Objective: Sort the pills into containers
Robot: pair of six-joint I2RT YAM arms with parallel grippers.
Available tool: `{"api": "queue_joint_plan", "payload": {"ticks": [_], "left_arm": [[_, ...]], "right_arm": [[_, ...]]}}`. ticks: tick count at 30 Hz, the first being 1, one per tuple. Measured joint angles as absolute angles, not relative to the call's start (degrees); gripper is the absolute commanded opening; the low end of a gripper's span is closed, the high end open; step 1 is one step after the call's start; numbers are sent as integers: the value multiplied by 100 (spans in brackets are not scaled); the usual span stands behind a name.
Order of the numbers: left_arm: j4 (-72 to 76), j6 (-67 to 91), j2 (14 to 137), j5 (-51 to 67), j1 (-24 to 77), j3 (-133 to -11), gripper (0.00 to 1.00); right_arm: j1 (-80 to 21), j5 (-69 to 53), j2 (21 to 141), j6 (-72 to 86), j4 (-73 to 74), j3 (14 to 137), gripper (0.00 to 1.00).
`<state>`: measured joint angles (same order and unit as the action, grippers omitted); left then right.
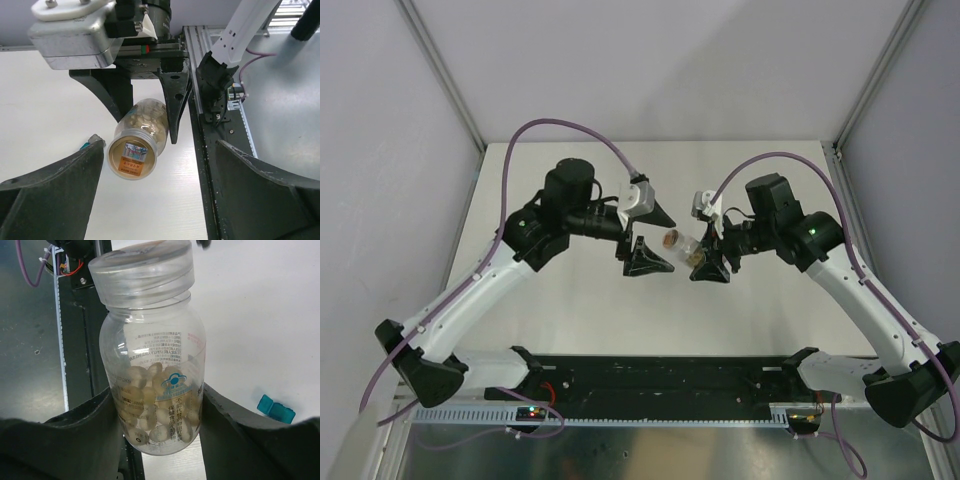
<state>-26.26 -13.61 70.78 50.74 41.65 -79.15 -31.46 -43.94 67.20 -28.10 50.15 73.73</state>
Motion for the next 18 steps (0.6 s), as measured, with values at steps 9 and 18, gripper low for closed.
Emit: {"api": "queue_joint_plan", "payload": {"ticks": [9,18], "left_arm": [[-2716,-1702,7415,4890,4276,-7915,75],[-2757,-1699,7529,4727,4278,-7920,41]], "right_arm": [[-3188,-4434,6720,-2834,5118,7373,0],[-3205,-4388,6720,-2858,5162,7373,0]]}}
